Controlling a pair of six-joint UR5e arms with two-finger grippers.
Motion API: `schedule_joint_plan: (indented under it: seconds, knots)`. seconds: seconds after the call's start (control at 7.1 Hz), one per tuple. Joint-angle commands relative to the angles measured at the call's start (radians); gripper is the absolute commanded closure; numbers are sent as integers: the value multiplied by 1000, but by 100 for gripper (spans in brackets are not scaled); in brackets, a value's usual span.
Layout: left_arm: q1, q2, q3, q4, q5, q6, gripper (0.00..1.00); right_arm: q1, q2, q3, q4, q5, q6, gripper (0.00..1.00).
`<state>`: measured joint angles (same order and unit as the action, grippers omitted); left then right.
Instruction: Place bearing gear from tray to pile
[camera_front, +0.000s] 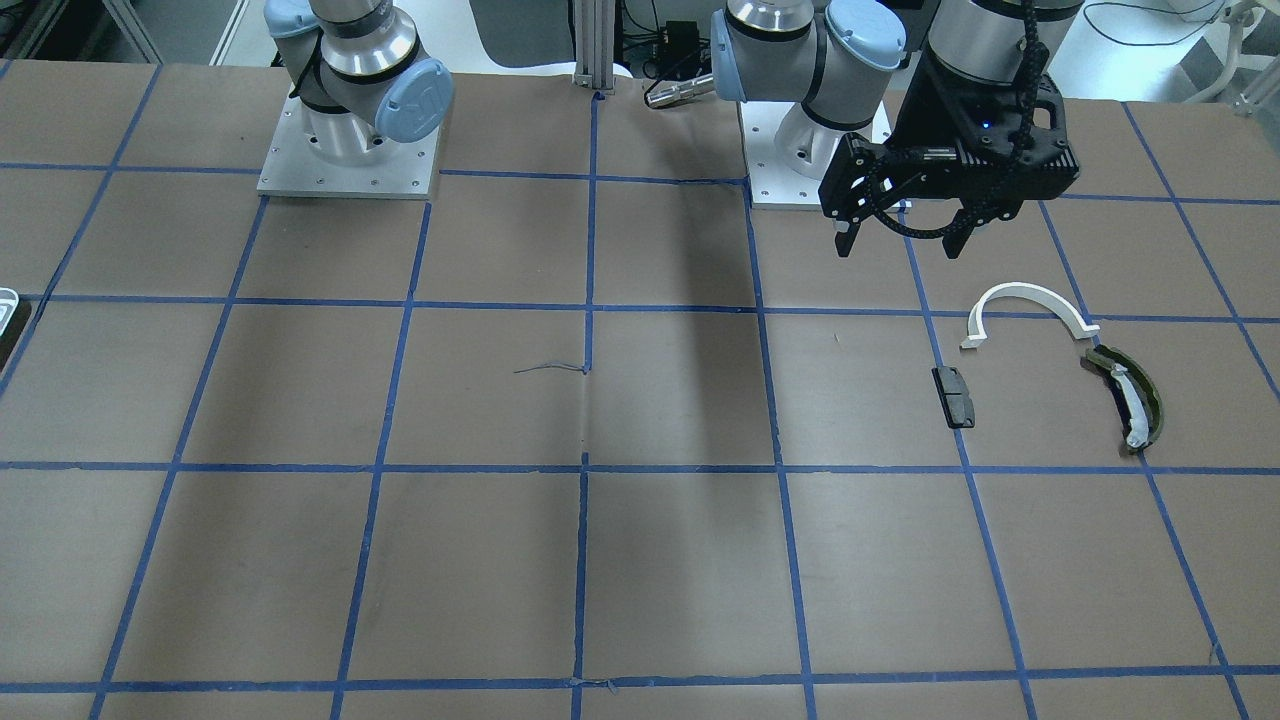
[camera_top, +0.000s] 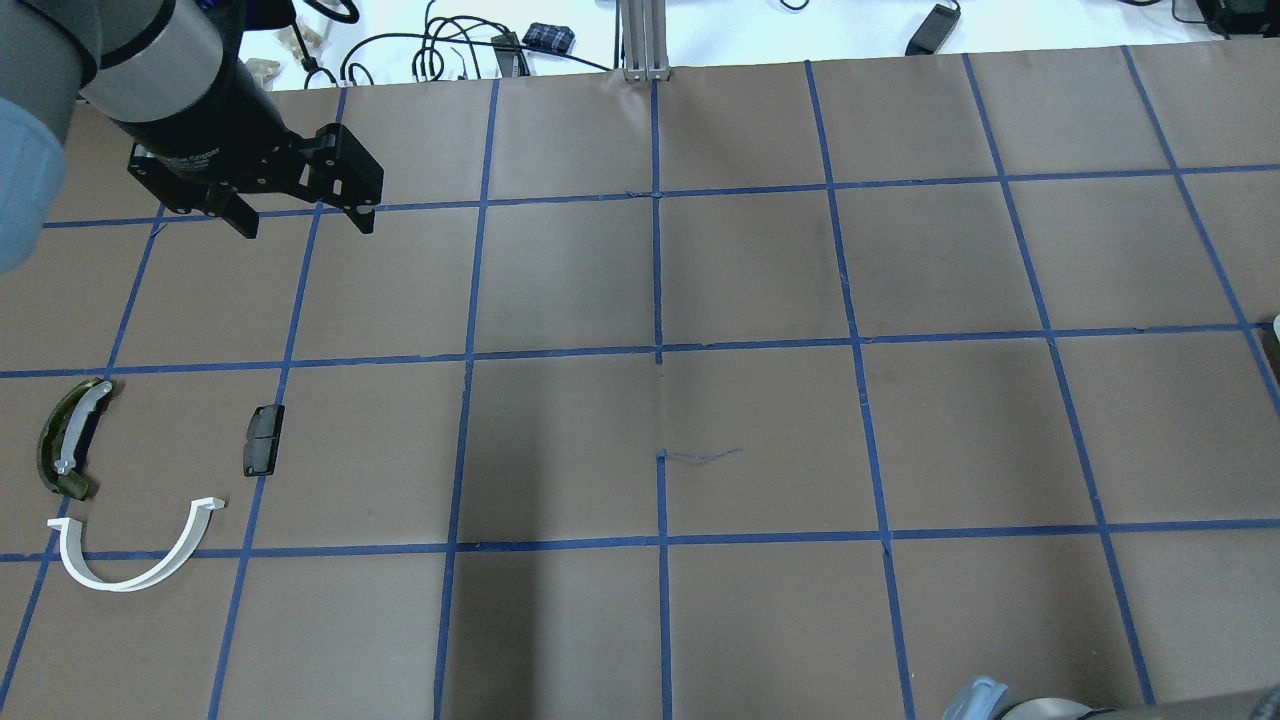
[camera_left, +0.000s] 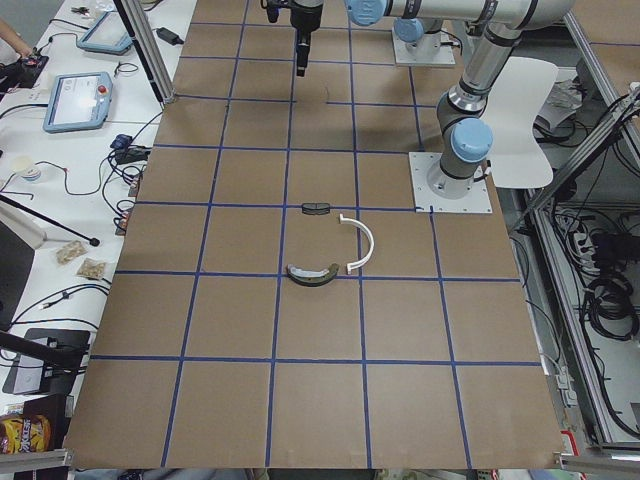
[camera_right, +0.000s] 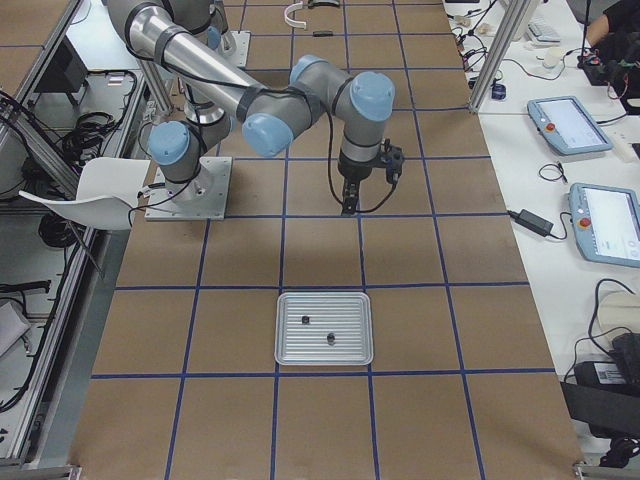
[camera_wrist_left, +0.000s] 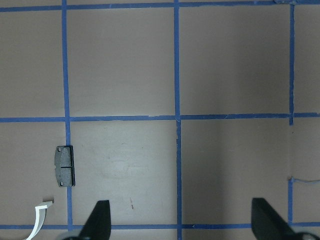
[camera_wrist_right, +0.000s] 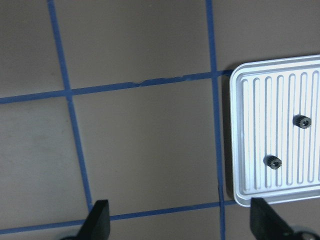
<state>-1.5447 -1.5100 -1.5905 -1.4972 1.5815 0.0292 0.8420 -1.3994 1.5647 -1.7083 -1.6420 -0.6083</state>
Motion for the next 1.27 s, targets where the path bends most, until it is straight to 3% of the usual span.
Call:
schedule_joint_plan:
  seconds: [0.0, 0.28, 0.7, 1.13]
  knots:
    - [0, -1, 0, 0, 0, 0, 0, -118, 109, -2, -117, -51, -63, 0]
    - [-2, 5, -11, 0, 0, -2, 0, -182, 221, 0, -207, -71, -74, 0]
    - [-2, 8, -20, 0, 0, 8, 0, -184, 321, 8, -276, -142, -71, 0]
    - [-9, 10, -20, 0, 0, 12, 0, -193, 365, 18, -280, -177, -64, 5]
